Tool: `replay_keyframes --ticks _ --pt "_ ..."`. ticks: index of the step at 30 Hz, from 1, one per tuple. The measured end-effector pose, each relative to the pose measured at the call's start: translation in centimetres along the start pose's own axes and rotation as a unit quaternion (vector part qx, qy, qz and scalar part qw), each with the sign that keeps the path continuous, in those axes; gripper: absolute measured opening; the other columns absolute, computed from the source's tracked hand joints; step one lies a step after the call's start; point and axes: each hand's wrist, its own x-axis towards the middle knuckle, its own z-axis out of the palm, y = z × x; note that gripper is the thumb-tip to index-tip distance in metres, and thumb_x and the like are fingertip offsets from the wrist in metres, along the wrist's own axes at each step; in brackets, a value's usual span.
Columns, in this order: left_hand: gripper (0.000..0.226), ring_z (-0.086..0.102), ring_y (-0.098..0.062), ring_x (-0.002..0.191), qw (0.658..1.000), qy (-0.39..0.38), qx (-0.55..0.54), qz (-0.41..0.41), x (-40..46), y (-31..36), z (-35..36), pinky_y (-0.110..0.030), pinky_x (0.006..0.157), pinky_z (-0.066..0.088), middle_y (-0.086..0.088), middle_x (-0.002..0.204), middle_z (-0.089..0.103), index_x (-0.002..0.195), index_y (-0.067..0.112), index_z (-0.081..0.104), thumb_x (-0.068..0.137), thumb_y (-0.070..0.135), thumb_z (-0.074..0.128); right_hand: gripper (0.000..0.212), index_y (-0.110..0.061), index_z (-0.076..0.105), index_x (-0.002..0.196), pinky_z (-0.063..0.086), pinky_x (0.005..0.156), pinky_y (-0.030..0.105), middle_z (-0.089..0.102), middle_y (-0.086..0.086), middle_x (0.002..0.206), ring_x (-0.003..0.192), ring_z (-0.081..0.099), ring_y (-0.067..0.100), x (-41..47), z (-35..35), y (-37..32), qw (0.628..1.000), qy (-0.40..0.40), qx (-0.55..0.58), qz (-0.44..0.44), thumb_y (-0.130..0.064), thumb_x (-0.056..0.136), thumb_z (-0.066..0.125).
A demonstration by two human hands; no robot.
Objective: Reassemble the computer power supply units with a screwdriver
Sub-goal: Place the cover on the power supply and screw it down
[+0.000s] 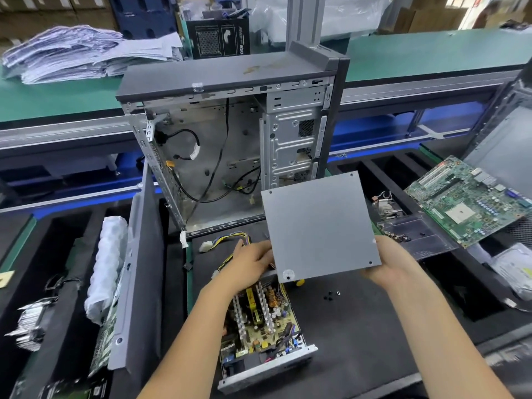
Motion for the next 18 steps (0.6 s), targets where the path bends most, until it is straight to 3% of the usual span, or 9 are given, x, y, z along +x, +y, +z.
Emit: replay_keyframes --ticks 2,3,4,6,9,13,14,17,18 --pt "0.034 0.057 -0.026 0.115 0.998 0.044 -0.048 -0.006 0.3 0.6 0.1 -0.036 0.119 0.013 -0.003 0.109 0.072 0.117 0.022 0.066 0.106 0.018 0.035 0.012 -0.005 0.067 0.078 0.051 0.051 0.022 0.066 0.002 0.071 0.061 0.062 0.016 -0.6 0.7 0.5 0.998 -0.034 0.037 0.027 0.003 0.07 0.07" --pt "0.032 0.06 -0.023 0.113 0.992 0.086 -0.092 -0.015 0.4 1.2 0.1 -0.039 0.118 0.022 -0.001 0.107 0.073 0.114 0.021 0.068 0.106 0.018 0.037 0.032 -0.004 0.068 0.078 0.053 0.052 0.023 0.067 0.003 0.073 0.062 0.063 0.018 -0.6 0.8 0.8 0.996 -0.049 0.064 0.035 0.006 0.05 0.081" --pt "0.031 0.063 -0.022 0.111 0.978 0.131 -0.161 -0.036 0.2 1.8 -0.1 -0.041 0.111 0.033 0.002 0.105 0.073 0.11 0.019 0.069 0.105 0.021 0.039 0.04 -0.001 0.068 0.078 0.054 0.052 0.025 0.069 0.006 0.075 0.063 0.065 0.02 -0.7 0.9 1.1 0.993 -0.056 0.088 0.055 0.009 0.042 0.08" --pt "0.035 0.067 -0.026 0.106 0.923 0.167 -0.338 -0.071 -0.4 3.2 -0.5 -0.043 0.093 0.05 0.0 0.103 0.074 0.105 0.015 0.071 0.104 0.03 0.04 0.015 0.002 0.068 0.073 0.055 0.043 0.029 0.069 0.008 0.072 0.054 0.067 0.024 -1.2 1.1 1.4 0.981 -0.042 0.161 0.099 0.008 0.062 0.06" --pt "0.057 0.071 -0.024 0.1 0.867 0.103 -0.478 -0.098 -1.4 3.7 -1.3 -0.042 0.08 0.058 -0.003 0.107 0.074 0.112 0.021 0.071 0.102 0.055 0.028 0.026 -0.002 0.067 0.064 0.039 0.032 0.016 0.064 0.002 0.061 0.041 0.057 0.017 -0.8 0.5 2.8 0.972 -0.035 0.181 0.147 0.002 0.077 0.045" --pt "0.055 0.068 -0.028 0.106 0.859 0.089 -0.487 -0.129 -2.4 3.3 -0.9 -0.053 0.095 0.052 -0.008 0.112 0.073 0.117 0.016 0.07 0.096 0.057 0.039 0.024 -0.01 0.061 0.083 0.046 0.047 0.024 0.06 0.006 0.071 0.059 0.053 0.02 0.4 -0.5 5.0 0.996 -0.013 0.031 0.085 -0.002 0.091 0.04" --pt "0.053 0.069 -0.026 0.104 0.853 0.096 -0.494 -0.137 -2.7 3.1 -0.7 -0.05 0.093 0.054 -0.007 0.11 0.073 0.117 0.015 0.069 0.096 0.055 0.041 0.022 -0.01 0.062 0.085 0.05 0.053 0.028 0.064 0.008 0.073 0.062 0.058 0.023 0.6 -0.4 5.4 0.998 -0.007 -0.002 0.067 -0.003 0.092 0.042" --pt "0.049 0.072 -0.012 0.088 0.856 0.086 -0.489 -0.145 -3.8 2.3 -0.3 -0.026 0.067 0.057 0.0 0.1 0.076 0.113 0.014 0.069 0.093 0.052 0.047 0.011 -0.01 0.074 0.072 0.057 0.061 0.032 0.073 0.004 0.082 0.069 0.071 0.024 1.4 0.4 6.0 0.995 -0.002 0.033 0.094 -0.006 0.076 0.064" --pt "0.048 0.072 -0.012 0.089 0.862 0.077 -0.478 -0.148 -4.3 2.1 -0.3 -0.025 0.069 0.055 0.001 0.101 0.075 0.112 0.014 0.07 0.092 0.053 0.048 0.008 -0.009 0.075 0.07 0.057 0.062 0.031 0.074 0.002 0.082 0.07 0.071 0.023 1.4 0.6 6.3 0.994 -0.002 0.033 0.106 -0.008 0.07 0.067"
